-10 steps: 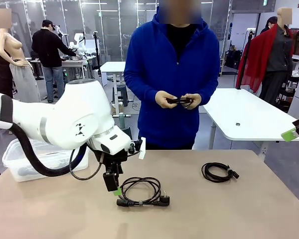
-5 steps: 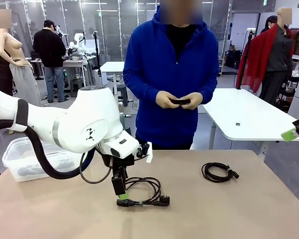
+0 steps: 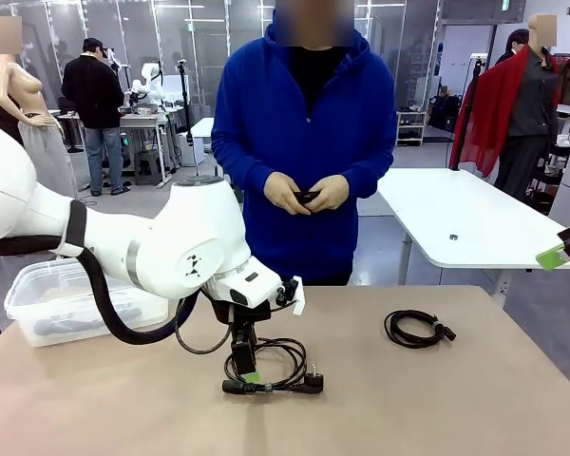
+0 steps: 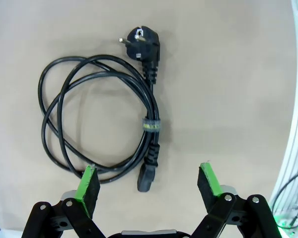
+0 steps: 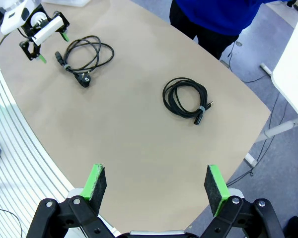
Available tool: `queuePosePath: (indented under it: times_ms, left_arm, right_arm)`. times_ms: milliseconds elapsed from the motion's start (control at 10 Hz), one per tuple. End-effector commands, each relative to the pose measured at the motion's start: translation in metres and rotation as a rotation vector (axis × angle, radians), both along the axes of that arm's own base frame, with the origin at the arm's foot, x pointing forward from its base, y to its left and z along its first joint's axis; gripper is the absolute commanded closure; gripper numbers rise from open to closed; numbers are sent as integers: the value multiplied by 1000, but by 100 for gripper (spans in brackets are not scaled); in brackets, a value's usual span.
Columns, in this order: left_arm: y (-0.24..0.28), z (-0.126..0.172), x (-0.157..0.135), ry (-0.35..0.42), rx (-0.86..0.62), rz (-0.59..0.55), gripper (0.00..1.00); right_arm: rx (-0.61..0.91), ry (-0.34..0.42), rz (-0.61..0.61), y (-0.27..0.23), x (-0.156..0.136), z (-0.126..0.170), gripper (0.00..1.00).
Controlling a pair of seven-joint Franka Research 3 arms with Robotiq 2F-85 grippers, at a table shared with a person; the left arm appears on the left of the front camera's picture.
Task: Organize and store the cables.
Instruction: Place the Power Cable into the Organizing box.
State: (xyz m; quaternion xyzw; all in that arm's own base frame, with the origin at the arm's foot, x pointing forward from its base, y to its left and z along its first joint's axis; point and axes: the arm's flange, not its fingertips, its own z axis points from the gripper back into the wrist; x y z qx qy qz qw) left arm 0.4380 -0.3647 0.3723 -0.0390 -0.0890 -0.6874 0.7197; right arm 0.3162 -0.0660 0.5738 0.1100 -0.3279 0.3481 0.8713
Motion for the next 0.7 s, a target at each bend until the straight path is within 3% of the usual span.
queuePosePath:
  times_ms: [0,200,300,600]
  left_arm:
    - [-11,-11,8,-10,2,18,0]
    - [-19,-20,8,16,31,35,0]
    - [-26,-28,11,46,2,-33,0]
    - [-32,-41,13,28,28,-7,0]
  right_arm:
    - [2,-2,5,-2,0,-1,0]
    - [2,-2,5,-2,0,-1,0]
    - [2,-2,5,-2,0,-1,0]
    - [2,-2,5,-2,0,-1,0]
